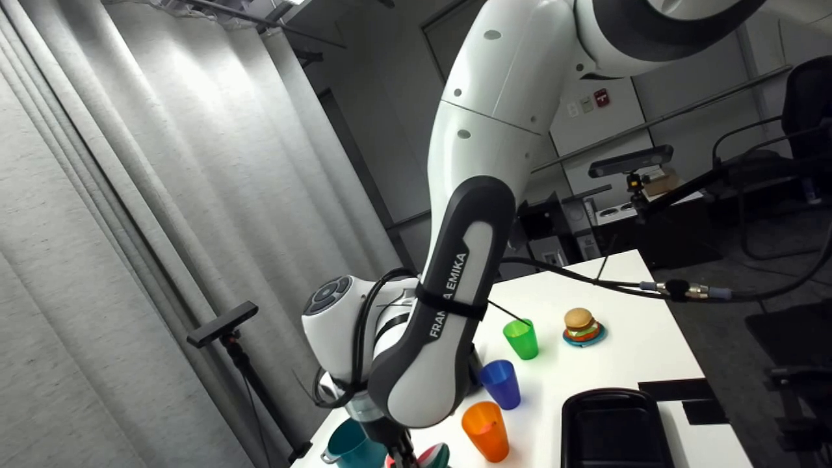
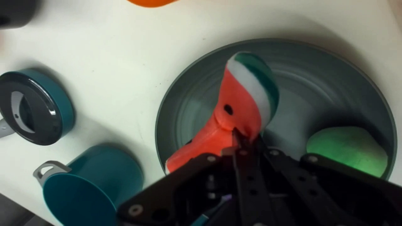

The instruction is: Take the green pear out of the basket and put it on the grey plate, pick up the watermelon from the top of the orange cup and put it in the basket

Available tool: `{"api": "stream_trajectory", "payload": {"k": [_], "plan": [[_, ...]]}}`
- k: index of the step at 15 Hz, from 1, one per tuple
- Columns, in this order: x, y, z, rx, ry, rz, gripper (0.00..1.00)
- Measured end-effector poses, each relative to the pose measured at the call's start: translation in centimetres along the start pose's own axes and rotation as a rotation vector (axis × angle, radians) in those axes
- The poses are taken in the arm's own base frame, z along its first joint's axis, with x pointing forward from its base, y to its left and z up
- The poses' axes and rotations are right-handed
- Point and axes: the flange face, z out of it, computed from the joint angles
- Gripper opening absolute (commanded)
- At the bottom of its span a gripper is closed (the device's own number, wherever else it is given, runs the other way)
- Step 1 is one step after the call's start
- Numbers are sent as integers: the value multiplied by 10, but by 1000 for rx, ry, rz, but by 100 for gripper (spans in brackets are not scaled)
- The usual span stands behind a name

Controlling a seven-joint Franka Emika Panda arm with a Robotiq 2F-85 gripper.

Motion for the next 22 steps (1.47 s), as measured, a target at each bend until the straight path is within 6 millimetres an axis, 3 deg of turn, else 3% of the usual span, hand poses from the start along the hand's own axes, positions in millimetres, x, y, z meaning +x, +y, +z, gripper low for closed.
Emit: {"api": "stream_trajectory", "payload": {"k": [12, 22], "plan": [[-25, -23, -72, -69, 43, -27, 1], [-63, -52, -118, -74, 53, -11, 1]]}}
